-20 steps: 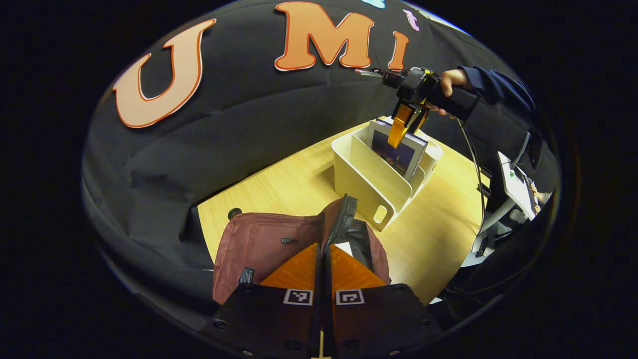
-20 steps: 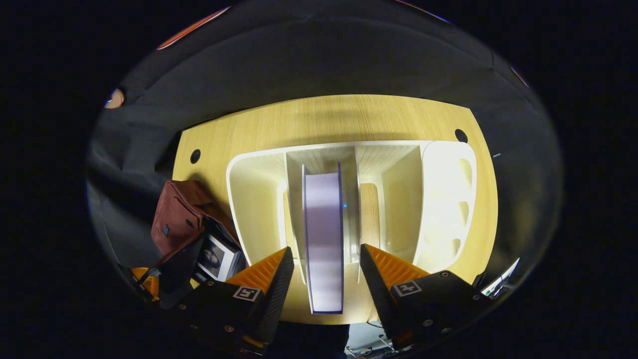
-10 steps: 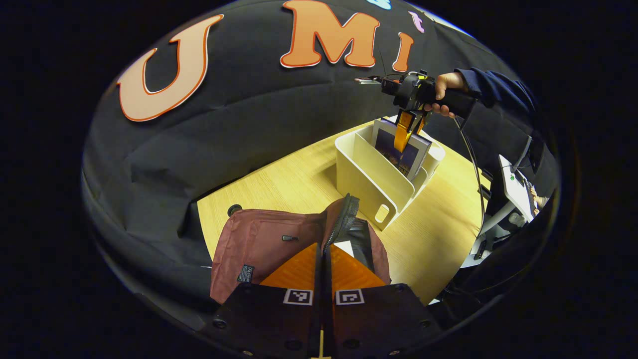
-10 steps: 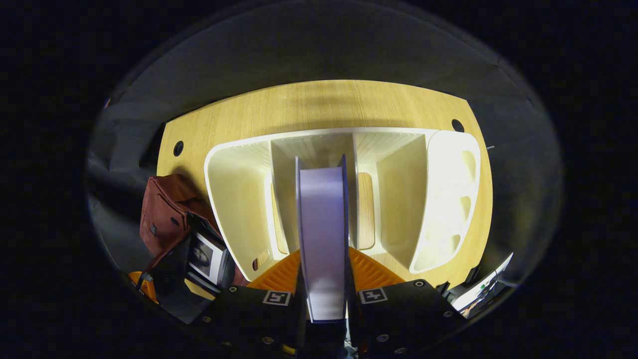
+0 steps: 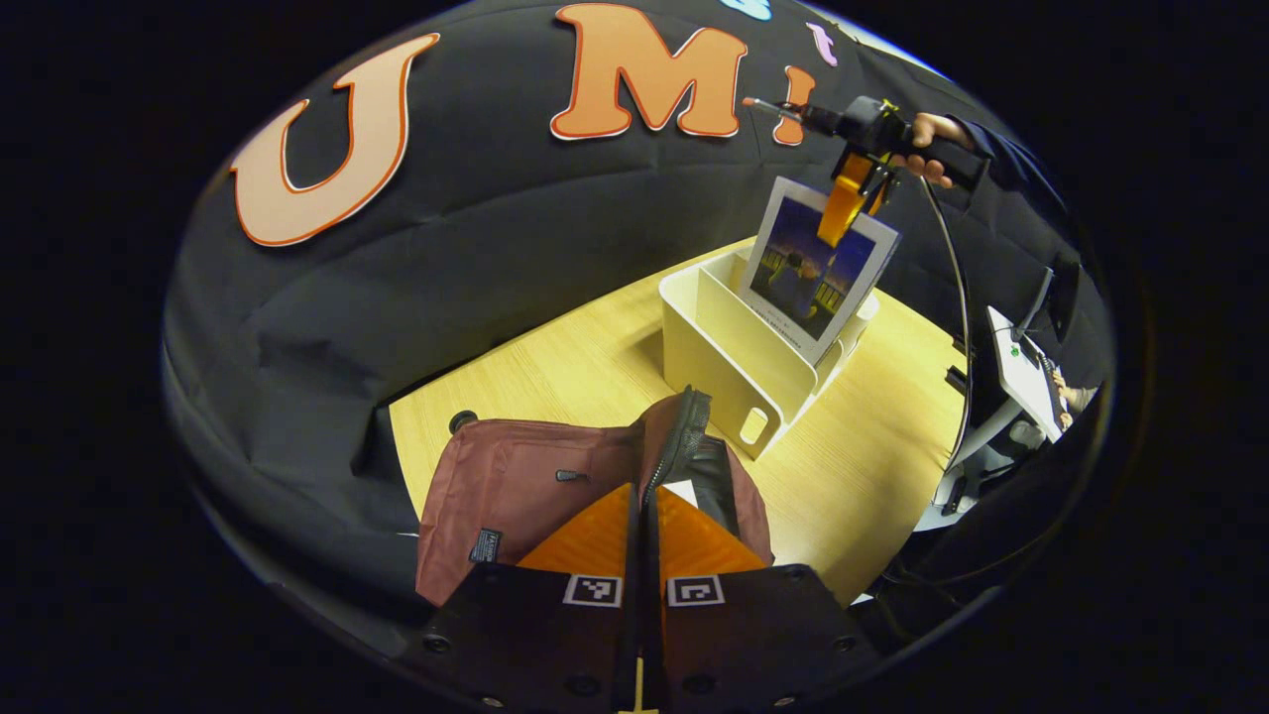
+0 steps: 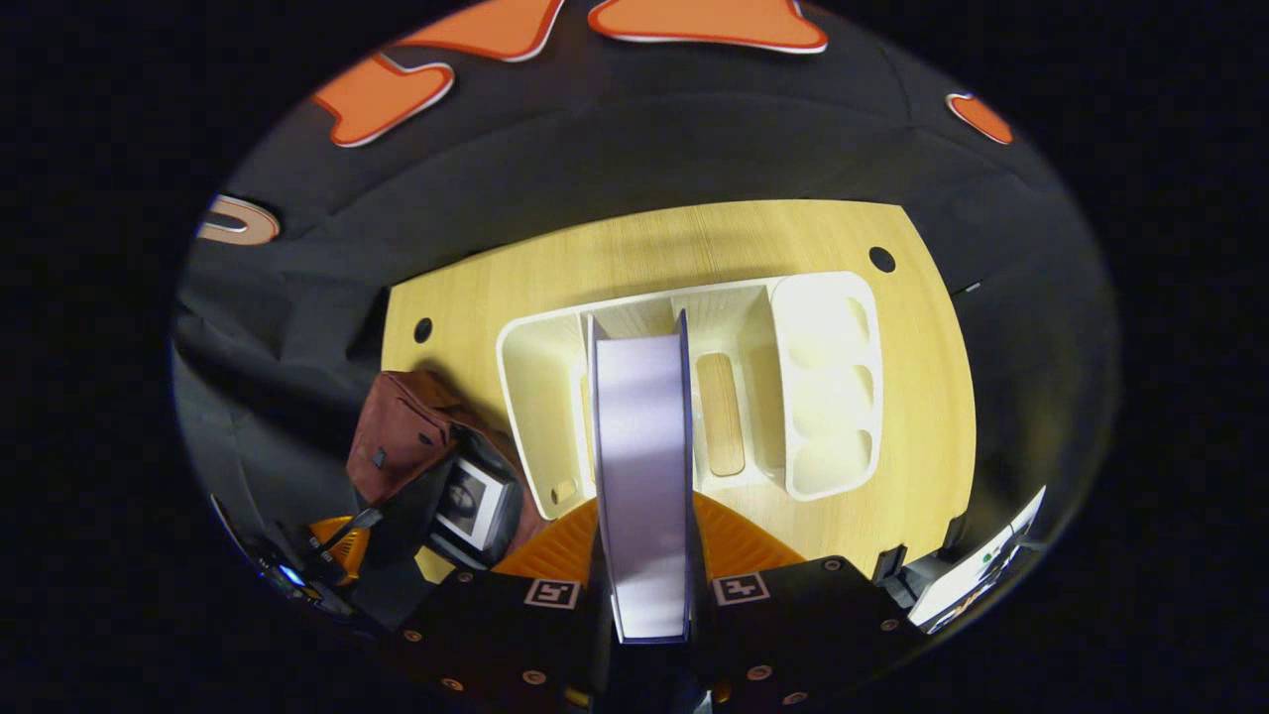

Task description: Open the schoolbag, grab two books from the bookshelf and put them into the schoolbag.

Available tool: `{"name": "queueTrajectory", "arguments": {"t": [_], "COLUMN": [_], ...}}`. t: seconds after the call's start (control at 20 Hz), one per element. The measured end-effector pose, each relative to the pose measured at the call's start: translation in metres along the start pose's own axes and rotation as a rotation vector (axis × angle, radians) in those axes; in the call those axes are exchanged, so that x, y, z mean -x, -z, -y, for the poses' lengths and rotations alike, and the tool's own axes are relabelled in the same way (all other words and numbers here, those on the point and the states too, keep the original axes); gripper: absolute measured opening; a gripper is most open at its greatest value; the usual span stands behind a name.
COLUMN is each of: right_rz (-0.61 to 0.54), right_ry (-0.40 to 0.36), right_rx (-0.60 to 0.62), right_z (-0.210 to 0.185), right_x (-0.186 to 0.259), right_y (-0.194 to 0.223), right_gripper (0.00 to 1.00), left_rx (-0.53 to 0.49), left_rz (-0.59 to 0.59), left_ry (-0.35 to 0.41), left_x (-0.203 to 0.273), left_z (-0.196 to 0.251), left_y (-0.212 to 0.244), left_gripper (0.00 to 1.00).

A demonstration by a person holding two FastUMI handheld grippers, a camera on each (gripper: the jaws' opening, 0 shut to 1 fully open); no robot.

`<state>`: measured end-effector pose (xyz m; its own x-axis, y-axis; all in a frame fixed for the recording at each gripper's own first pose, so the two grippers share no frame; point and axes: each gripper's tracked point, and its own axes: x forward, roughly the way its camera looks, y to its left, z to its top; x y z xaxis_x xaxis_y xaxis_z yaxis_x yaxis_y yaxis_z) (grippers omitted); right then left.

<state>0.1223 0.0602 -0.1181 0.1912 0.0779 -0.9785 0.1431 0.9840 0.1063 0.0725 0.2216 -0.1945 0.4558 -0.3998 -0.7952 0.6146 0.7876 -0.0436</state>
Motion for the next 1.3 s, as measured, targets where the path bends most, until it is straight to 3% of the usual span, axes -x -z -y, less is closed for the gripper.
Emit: {"name": "queueTrajectory", "arguments": {"t": [0.35, 0.65, 0.8, 1.0, 1.3], "right_rz": [0.105, 0.132, 0.129, 0.107, 0.103], "right_ry": [-0.111, -0.183, -0.248, -0.391, -0.492], "right_rx": [-0.023, -0.027, -0.041, -0.103, -0.133], "right_z": [-0.014, -0.034, -0.05, -0.077, -0.111], "right_x": [0.055, 0.059, 0.047, 0.026, 0.0], "right_y": [0.032, 0.054, 0.074, 0.094, 0.121], "right_gripper": [0.34, 0.34, 0.33, 0.33, 0.32], "left_rx": [-0.028, -0.032, -0.027, -0.026, -0.02], "left_rz": [-0.001, 0.002, 0.003, -0.005, -0.013], "left_ry": [-0.002, -0.006, -0.013, -0.018, -0.038], "left_x": [0.003, 0.004, 0.005, 0.006, 0.009], "left_z": [0.0, 0.003, 0.002, 0.002, -0.002], "left_y": [0.0, 0.003, 0.003, 0.006, 0.007], "left_gripper": [0.02, 0.03, 0.03, 0.03, 0.03]}}
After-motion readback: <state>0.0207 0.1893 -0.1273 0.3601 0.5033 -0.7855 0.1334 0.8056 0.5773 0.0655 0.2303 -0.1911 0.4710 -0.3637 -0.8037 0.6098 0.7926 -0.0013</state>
